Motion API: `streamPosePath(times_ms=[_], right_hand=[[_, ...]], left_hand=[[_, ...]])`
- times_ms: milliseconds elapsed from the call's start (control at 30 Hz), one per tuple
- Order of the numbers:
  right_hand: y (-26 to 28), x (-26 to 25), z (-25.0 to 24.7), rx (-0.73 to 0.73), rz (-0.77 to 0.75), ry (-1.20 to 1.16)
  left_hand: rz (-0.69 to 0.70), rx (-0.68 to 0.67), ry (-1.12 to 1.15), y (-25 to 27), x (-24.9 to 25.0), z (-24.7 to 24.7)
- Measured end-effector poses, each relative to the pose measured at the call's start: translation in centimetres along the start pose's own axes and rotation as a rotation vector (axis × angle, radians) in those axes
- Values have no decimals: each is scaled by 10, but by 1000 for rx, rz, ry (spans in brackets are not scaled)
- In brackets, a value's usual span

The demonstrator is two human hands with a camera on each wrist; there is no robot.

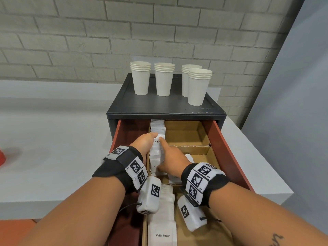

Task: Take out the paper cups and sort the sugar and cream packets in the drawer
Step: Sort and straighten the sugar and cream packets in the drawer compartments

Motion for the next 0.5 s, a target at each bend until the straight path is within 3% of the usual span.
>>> streamPosePath(times_ms=[167,233,333,500], right_hand=[[4,-4,-30,24,34,-198],[8,-2,-48,-24,101,-99],[18,3,-56,-207,236,199],[22,19,-32,-383,323,285]], left_hand=[[34,2,3,4,2,1],[27,27,-11,6,3,0],[31,36,-58,9,5,0],[28,26,-255,20,4,1]])
Point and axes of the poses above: each hand's wrist, its own y-axis away from the middle knuckle, its own z-axis out of the palm, x = y × z, the point moved 3 cm from there along -y, towards the middle knuckle, and after that the axes turned 13 degrees about -y, right-handed, at the moved point
